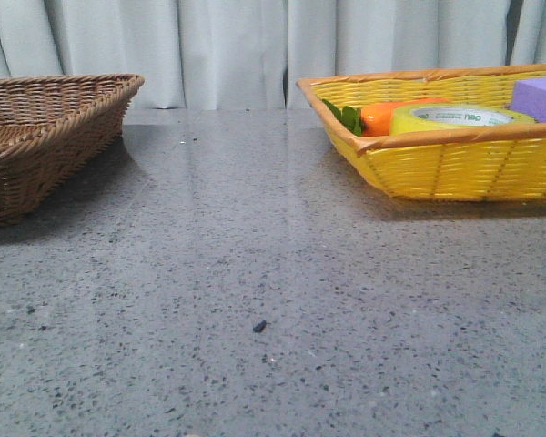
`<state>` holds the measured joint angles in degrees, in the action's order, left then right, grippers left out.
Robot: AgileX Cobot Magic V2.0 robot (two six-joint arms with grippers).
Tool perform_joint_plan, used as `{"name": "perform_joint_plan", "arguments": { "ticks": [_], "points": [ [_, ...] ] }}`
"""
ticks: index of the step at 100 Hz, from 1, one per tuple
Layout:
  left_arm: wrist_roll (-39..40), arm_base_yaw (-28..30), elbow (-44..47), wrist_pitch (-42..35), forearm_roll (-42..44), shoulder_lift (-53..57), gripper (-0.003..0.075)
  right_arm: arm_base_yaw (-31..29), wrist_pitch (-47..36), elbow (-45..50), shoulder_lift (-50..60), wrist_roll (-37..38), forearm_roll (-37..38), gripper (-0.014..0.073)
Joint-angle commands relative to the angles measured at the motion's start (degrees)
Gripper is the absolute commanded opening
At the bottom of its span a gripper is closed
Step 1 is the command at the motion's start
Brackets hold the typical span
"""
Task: Transfer tape with both arms
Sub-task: 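Reach the right gripper into the yellow basket and grasp the yellow tape roll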
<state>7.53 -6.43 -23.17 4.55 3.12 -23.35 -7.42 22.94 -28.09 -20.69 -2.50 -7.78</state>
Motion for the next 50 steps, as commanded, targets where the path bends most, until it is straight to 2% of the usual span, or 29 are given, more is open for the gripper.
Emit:
{"name": "perform_joint_plan", "arguments": {
  "ticks": [1, 13, 23, 50],
  "points": [
    [0.3, 0.1, -2.6, -5.2, -0.3, -1.8, -0.0021, 0.0, -3.8, -6.0, -6.1, -0.1, -0.2, -0.0066],
    [0.3, 0.1, -2.6, -6.4, -0.3, -2.6, -0.0021, 0.4, -4.2, -8.2, -10.3, -0.1, -3.7, -0.0066],
    [0.3, 0.1, -2.6, -7.4, -0.3, -2.6, -0.0021, 2.3, -3.0, -12.0, -13.9, -0.9, -3.8, -0.0066],
    [0.3, 0.1, -2.6, -7.9, -0.3, -2.6, -0.0021, 9.2, 14.4, -31.9, -33.1, -3.1, -3.6, -0.0054]
  ]
}}
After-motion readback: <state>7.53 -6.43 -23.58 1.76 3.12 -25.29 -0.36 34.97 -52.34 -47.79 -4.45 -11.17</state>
